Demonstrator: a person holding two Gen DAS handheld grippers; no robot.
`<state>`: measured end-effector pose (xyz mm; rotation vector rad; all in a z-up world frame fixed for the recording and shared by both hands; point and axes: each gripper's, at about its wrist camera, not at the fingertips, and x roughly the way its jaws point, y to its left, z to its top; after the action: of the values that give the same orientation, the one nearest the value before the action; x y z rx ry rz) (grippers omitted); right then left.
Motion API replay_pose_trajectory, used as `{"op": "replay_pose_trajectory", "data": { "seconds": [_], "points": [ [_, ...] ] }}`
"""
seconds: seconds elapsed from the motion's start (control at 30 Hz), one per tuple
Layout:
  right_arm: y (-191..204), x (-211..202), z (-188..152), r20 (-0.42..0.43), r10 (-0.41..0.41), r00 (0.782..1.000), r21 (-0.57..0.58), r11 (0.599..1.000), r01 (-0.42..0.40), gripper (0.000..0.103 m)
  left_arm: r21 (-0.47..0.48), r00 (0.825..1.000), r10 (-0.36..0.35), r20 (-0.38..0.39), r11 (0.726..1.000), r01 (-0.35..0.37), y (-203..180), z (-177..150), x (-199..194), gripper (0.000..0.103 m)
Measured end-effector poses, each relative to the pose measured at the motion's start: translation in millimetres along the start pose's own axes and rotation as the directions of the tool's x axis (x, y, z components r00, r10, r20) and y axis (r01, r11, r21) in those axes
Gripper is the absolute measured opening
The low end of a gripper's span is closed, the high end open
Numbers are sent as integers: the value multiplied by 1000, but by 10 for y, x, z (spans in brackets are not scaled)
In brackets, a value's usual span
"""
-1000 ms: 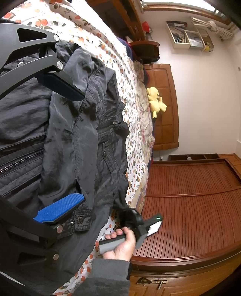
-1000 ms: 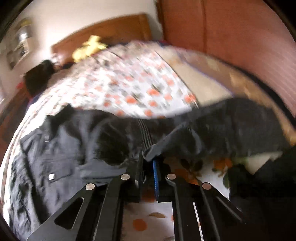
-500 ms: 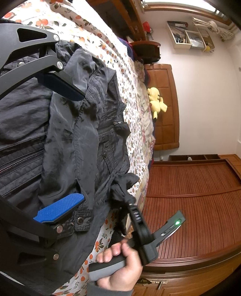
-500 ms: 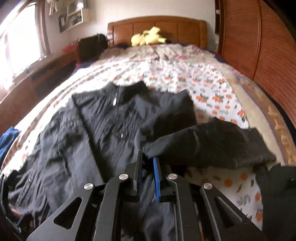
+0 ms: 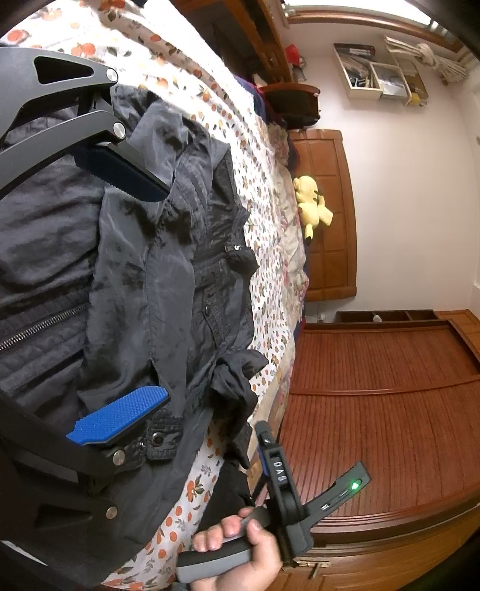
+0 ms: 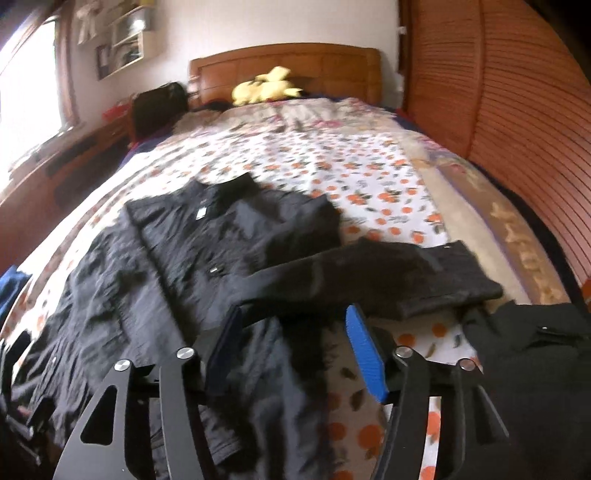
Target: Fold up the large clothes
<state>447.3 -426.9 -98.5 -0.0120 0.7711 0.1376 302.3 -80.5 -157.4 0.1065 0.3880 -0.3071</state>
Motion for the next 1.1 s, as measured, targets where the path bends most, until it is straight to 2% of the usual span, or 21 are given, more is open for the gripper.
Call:
{"op": "replay_pose_trajectory", "data": {
  "seconds": [0.07,0.27,0.43,0.67,0.8,0.93,1.0,1.07,1.1],
  "points": [
    [-77,28,30,13,-39,999,11,999,38,69,3,1000,-8,6,1000,8,14,26,-59,101],
    [-358,288,101,-7,-78,997,137,987,78,74,1,999,-20,26,1000,20,87,102,-223,101],
    [-620,537,88,-47,-121,992,265,955,129,74,-3,999,-26,36,1000,27,169,136,-309,101],
    [-841,690,-53,-93,-121,988,384,912,148,74,-17,999,-25,25,1000,25,301,134,-343,101],
    [-914,826,-139,-119,-94,989,447,884,137,74,-25,999,-24,27,999,24,376,133,-401,101],
    [-977,943,-93,-122,-93,988,488,861,141,74,-31,1000,-18,25,999,19,439,120,-443,101],
    [-1012,1004,-45,-134,-115,984,485,858,167,55,-32,1000,-13,24,999,14,464,111,-457,101],
    [-1062,1095,-20,-169,-114,979,483,856,183,11,-34,1000,-5,22,999,6,493,105,-468,101],
    [-1083,1118,-23,-173,-102,980,486,856,175,4,-36,1000,-4,21,999,5,503,104,-470,101]
  ]
}}
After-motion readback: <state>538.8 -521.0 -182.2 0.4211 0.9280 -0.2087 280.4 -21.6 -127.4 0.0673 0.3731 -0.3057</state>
